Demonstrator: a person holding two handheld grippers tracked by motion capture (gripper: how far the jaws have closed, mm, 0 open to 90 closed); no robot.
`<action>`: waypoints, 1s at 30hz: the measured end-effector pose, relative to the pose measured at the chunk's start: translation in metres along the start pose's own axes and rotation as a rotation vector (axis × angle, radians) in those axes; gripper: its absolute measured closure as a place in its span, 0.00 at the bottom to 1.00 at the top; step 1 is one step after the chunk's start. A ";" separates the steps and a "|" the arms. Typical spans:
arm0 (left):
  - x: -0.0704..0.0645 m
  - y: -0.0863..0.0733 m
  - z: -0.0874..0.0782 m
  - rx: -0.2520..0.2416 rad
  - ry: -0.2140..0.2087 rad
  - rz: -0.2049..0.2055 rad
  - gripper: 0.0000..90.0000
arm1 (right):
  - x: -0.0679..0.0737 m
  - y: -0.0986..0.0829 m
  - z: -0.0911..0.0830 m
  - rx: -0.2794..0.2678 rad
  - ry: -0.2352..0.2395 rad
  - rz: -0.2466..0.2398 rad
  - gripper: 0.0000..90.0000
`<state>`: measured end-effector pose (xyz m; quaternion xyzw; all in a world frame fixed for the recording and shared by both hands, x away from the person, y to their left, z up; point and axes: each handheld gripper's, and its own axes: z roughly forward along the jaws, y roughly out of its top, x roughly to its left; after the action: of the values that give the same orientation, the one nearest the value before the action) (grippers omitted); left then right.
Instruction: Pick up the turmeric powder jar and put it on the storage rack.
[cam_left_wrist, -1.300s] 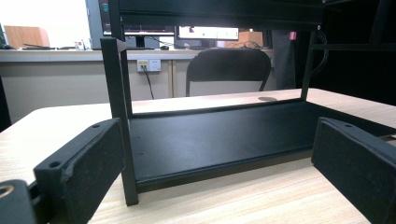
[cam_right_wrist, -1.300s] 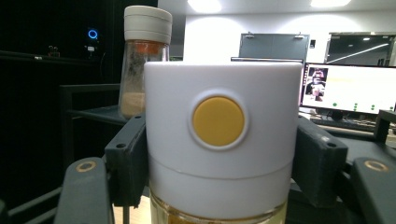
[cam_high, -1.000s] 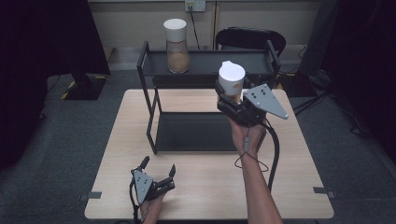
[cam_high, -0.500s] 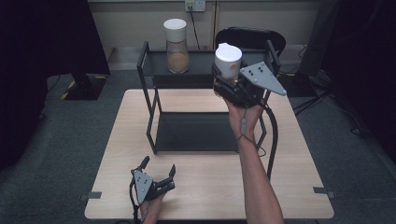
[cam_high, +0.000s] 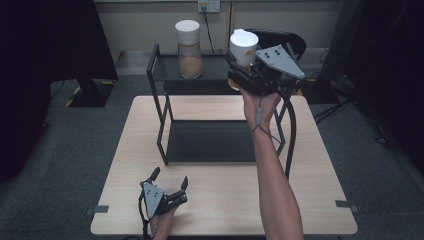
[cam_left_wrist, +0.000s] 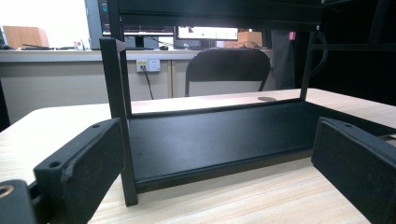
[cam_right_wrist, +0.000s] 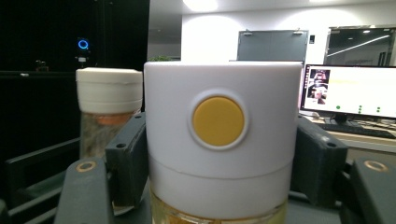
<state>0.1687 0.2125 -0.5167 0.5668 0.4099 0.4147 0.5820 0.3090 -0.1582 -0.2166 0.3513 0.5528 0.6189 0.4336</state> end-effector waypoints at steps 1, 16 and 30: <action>0.000 0.000 0.000 0.000 0.000 0.000 0.02 | 0.000 0.001 0.003 0.002 -0.001 0.000 0.33; 0.000 0.000 0.000 0.000 -0.001 0.001 0.02 | -0.001 0.004 0.043 0.036 -0.010 0.020 0.33; 0.000 0.000 0.000 0.000 -0.001 0.001 0.02 | -0.004 0.000 0.057 0.061 -0.032 0.030 0.33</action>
<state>0.1688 0.2128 -0.5167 0.5672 0.4095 0.4148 0.5818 0.3626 -0.1408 -0.2082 0.3824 0.5591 0.6023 0.4224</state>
